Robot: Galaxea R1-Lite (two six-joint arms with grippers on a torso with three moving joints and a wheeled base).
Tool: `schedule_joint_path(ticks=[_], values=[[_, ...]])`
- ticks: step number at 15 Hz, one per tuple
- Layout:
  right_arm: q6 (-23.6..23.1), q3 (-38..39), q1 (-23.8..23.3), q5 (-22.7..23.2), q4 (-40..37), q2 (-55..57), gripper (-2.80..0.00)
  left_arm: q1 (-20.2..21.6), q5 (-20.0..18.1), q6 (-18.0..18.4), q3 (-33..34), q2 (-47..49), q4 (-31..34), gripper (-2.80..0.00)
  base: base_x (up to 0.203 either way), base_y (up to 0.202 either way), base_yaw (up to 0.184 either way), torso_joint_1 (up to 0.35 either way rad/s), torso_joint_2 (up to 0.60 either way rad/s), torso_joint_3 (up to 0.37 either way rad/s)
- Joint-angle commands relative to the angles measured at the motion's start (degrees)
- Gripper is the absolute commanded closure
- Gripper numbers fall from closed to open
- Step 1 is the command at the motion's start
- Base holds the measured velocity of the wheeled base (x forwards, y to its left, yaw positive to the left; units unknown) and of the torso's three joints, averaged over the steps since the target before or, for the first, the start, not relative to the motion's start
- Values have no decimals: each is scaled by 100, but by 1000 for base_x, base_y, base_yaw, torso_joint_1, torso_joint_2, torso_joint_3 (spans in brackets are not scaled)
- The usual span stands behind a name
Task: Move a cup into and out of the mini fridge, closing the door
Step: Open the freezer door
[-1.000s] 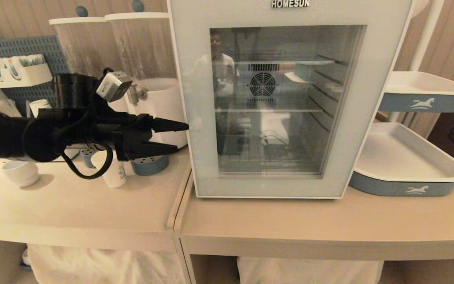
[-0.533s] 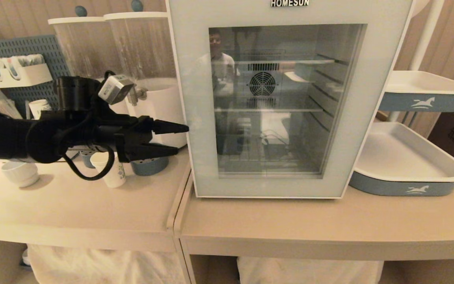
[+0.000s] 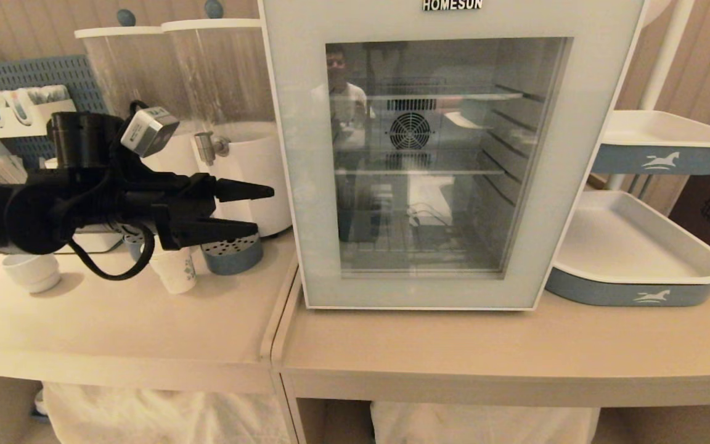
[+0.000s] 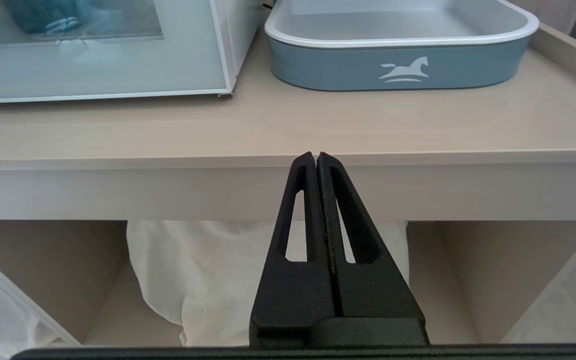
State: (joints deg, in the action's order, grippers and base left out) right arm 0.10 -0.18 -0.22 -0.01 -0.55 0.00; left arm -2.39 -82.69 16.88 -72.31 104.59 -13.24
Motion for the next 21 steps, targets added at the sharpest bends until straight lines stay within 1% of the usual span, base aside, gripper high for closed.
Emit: schedule_joint_path(ticks=[1, 3, 11, 14, 16, 18, 20, 21], values=[[-1, 1, -4, 1, 2, 0, 0, 12, -39, -3, -269, 237, 1, -280, 0, 0, 0, 0, 0, 0], [-1, 1, -4, 1, 2, 0, 0, -20, -36, -17, -514, 434, 28, -280, 0, 0, 0, 0, 0, 0], [-1, 1, -4, -8, 2, 0, 0, -437, -37, -36, -714, 782, 32, -280, 0, 0, 0, 0, 0, 0], [-1, 1, -4, 1, 2, 0, 0, -508, -28, -36, -758, 843, 32, -280, 0, 0, 0, 0, 0, 0], [-1, 1, -4, 1, 2, 0, 0, -545, -54, -62, -915, 983, 38, -280, 0, 0, 0, 0, 0, 0], [-1, 1, -4, 1, 2, 0, 0, -647, -160, -89, -848, 900, 47, -280, 0, 0, 0, 0, 0, 0], [-1, 1, -4, -8, 2, 0, 0, -649, -372, -130, -848, 869, 49, -280, 0, 0, 0, 0, 0, 0], [-1, 1, -4, 0, 2, 0, 0, -652, -497, -236, -885, 853, 49, -280, 0, 0, 0, 0, 0, 0]])
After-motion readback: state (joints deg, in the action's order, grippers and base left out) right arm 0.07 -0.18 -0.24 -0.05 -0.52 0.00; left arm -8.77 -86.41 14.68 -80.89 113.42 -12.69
